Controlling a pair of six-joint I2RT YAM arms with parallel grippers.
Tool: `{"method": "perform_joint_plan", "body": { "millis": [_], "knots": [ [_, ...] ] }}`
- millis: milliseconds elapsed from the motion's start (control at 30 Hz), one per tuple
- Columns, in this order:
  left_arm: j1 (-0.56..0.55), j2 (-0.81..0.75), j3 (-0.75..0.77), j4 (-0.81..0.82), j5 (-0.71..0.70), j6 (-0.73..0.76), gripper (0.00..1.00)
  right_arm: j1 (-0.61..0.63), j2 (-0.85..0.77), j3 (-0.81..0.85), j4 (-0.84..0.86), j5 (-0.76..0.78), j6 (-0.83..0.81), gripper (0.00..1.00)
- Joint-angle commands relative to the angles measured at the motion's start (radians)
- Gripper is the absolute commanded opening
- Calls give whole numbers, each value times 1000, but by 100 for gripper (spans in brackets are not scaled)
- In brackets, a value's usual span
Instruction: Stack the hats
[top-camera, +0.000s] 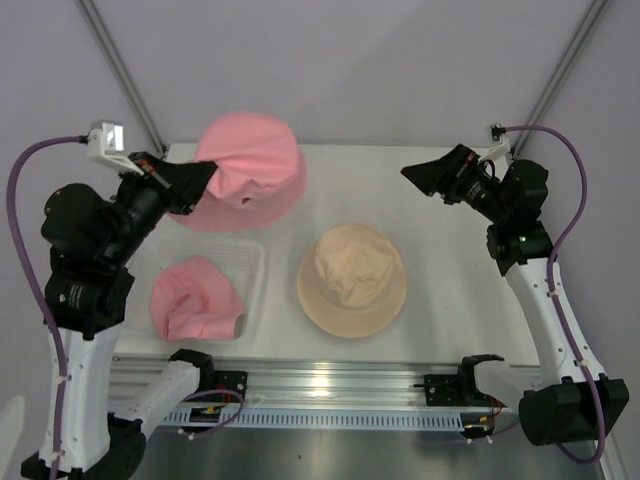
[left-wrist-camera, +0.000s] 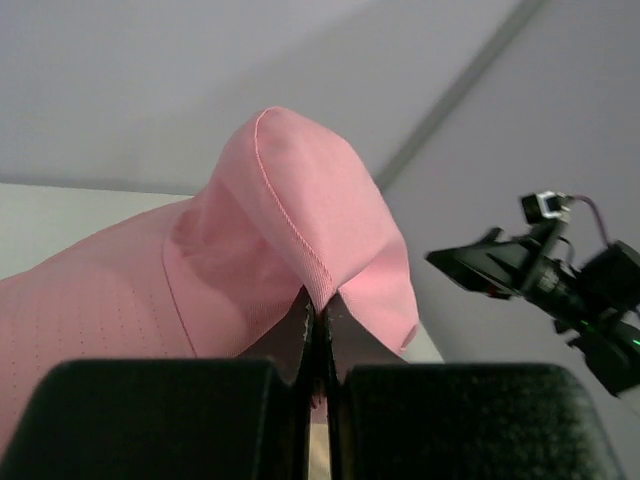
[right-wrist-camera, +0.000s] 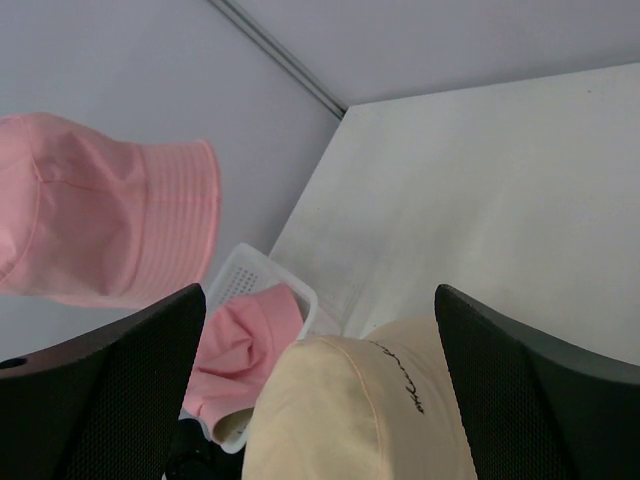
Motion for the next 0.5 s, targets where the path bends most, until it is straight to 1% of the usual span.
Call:
{"method": "perform_joint_plan", "body": {
  "millis": [0, 33, 100, 133, 167, 233, 367, 433, 467],
  "knots": [
    [-110, 64, 3, 231, 155, -90, 1, 6, -47, -3, 97, -42, 67, 100],
    [-163, 95, 5, 251, 166, -113, 1, 6, -56, -5, 88, -40, 61, 100],
    [-223, 122, 17, 294, 172, -127, 1, 7, -82, -3, 48, -30, 41, 100],
    [-285, 150, 20, 302, 168, -131, 1, 6, -91, -2, 27, -10, 35, 99],
    [-312, 164, 32, 313, 164, -132, 1, 4, -113, 0, -22, 4, 19, 100],
    [-378, 199, 45, 326, 171, -147, 1, 3, -137, 1, -68, 50, 8, 100],
    [-455, 242, 43, 331, 172, -167, 1, -16, -212, -3, -168, 138, -1, 100],
    [-500, 248, -3, 333, 168, -173, 1, -36, -245, 9, -211, 170, -2, 100],
    [-509, 250, -18, 337, 175, -181, 1, -45, -251, 15, -268, 181, -2, 100]
  ]
}}
